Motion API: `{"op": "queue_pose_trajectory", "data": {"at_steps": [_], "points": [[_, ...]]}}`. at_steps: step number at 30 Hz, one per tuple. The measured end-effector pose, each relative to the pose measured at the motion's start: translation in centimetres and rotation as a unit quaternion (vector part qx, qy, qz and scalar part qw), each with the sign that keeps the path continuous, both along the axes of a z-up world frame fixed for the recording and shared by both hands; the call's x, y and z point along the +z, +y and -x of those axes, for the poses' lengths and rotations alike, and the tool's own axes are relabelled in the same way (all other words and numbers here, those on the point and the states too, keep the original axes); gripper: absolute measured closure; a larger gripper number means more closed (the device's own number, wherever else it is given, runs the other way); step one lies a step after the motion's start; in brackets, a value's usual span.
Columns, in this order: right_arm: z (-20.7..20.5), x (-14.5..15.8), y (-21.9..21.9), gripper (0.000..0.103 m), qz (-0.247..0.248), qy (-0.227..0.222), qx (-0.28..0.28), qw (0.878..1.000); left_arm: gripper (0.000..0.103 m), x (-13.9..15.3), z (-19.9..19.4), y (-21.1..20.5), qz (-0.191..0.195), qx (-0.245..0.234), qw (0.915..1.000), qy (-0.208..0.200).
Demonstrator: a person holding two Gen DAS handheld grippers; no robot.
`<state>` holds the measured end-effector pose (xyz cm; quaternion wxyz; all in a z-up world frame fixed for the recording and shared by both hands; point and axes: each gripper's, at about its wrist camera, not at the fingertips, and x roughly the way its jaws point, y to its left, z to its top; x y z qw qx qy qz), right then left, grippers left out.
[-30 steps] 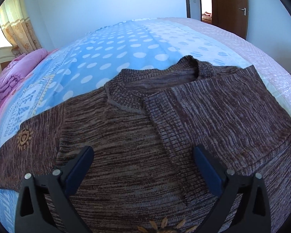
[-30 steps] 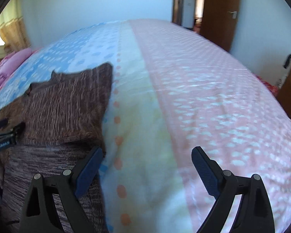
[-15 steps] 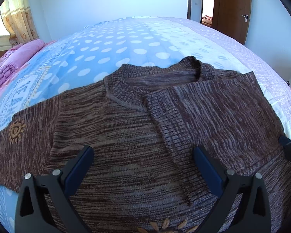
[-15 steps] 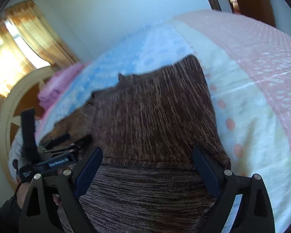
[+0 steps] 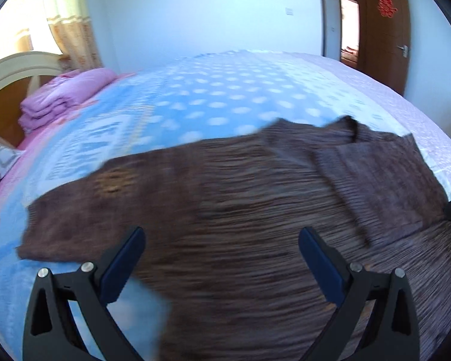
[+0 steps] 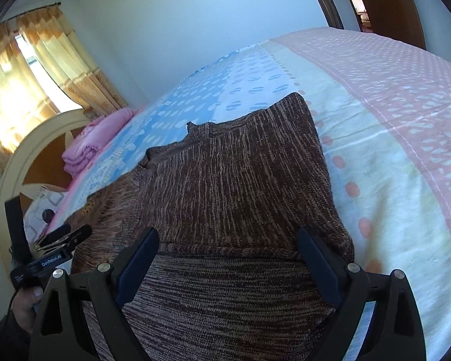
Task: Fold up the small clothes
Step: 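Move the left tool to the other sleeve cuff and grasp it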
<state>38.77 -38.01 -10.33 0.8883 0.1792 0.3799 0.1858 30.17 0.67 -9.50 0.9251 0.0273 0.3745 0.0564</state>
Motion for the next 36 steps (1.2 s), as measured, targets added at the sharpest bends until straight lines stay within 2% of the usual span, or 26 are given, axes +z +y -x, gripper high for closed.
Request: {"op": "queue_pose_trajectory", "data": {"at_steps": [6, 11, 15, 20, 26, 30, 32, 33, 34, 35, 36], "points": [[0.1, 0.3, 0.5, 0.009, 0.012, -0.003, -0.001, 1.000, 0.000, 0.2, 1.4, 9.5, -0.004, 0.088, 0.9961, -0.001], [0.2, 0.3, 0.3, 0.009, 0.007, -0.005, -0.002, 1.000, 0.000, -0.2, 2.8, 18.6, 0.011, 0.189, 0.9820, 0.011], [0.2, 0.3, 0.3, 0.009, 0.007, -0.007, -0.003, 1.000, 0.001, -0.4, 2.9, 23.7, 0.028, 0.245, 0.9690, 0.008], [0.2, 0.3, 0.3, 0.009, 0.008, -0.007, -0.003, 1.000, 0.012, -1.6, 2.5, 26.4, 0.062, 0.271, 0.9604, 0.018], [0.2, 0.3, 0.3, 0.009, 0.008, -0.007, -0.003, 1.000, 0.023, -2.7, 1.5, 25.5, 0.082, 0.255, 0.9633, 0.022], [0.2, 0.3, 0.3, 0.009, 0.009, -0.007, -0.003, 1.000, 0.042, -3.7, 0.8, 24.9, 0.092, 0.240, 0.9655, 0.039], [0.2, 0.4, 0.2, 0.009, 0.008, -0.008, -0.004, 1.000, 0.044, -3.8, 0.6, 24.6, 0.084, 0.238, 0.9669, 0.040], [0.1, 0.4, 0.2, 0.009, 0.007, -0.008, -0.004, 1.000, 0.054, -3.7, 0.6, 24.4, 0.086, 0.231, 0.9684, 0.040], [0.1, 0.4, 0.2, 0.009, 0.007, -0.008, -0.004, 1.000, 0.076, -3.7, 0.4, 24.2, 0.093, 0.215, 0.9713, 0.040], [0.1, 0.4, 0.2, 0.009, 0.007, -0.008, -0.004, 1.000, 0.090, -3.6, 0.3, 24.1, 0.102, 0.198, 0.9741, 0.038], [0.1, 0.4, 0.2, 0.009, 0.008, -0.008, -0.004, 1.000, 0.092, -3.4, 0.2, 23.9, 0.108, 0.187, 0.9757, 0.037]]}}
